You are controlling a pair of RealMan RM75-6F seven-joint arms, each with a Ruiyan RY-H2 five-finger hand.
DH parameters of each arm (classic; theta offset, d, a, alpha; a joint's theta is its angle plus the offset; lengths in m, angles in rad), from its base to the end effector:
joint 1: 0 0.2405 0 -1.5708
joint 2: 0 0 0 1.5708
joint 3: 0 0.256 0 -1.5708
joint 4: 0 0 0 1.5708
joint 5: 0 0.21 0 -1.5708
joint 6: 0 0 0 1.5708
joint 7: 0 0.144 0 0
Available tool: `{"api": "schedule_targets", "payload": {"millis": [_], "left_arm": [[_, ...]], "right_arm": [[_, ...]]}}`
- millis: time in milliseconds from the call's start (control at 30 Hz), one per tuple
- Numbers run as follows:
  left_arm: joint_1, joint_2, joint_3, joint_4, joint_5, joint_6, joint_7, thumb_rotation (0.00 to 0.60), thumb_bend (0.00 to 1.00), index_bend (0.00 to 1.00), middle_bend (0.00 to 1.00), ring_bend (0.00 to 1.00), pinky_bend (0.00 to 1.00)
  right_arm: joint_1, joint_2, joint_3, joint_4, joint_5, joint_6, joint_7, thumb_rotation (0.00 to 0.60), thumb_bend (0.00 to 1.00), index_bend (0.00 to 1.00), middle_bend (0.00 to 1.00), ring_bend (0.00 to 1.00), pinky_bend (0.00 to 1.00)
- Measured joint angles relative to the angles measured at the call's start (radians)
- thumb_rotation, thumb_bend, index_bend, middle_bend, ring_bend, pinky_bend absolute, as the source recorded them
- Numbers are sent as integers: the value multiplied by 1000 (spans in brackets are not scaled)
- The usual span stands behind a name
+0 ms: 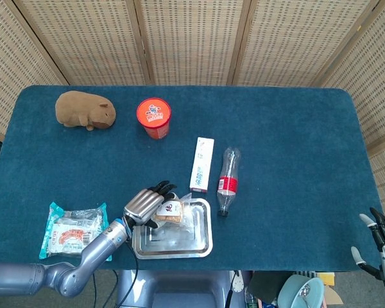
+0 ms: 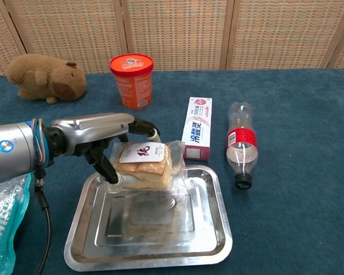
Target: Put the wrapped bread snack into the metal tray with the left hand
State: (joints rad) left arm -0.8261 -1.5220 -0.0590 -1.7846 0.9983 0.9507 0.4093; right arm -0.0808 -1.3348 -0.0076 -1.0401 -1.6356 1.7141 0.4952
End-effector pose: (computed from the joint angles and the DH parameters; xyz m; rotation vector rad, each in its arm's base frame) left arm -0.0975 0.2770 -0.0408 -2.1119 -1.1363 -0.9200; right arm -0.3841 -0.1103 0.1565 1.3211 -0.9405 1.0759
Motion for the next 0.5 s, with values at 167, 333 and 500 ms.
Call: {"api": "schedule_targets", "payload": {"millis": [167,333,500], "left_arm": [[13,-5,28,-29,9,20,32,600,378,331,114,0,249],[23,-16,46,-47,20,30,53,600,377,331,114,0,248],[28,-28,62,-60,30,37,77,600,377,331,114,0,247]], "right_arm": [[-3,-3,-2,-4,-6,10,-6,600,384,97,0,0,0],[-5,-5,-4,-10,-10,19,-15,600,383,97,0,0,0],[-9,-5,-6,-16,-15,33,-24,600,383,97,0,0,0]]}}
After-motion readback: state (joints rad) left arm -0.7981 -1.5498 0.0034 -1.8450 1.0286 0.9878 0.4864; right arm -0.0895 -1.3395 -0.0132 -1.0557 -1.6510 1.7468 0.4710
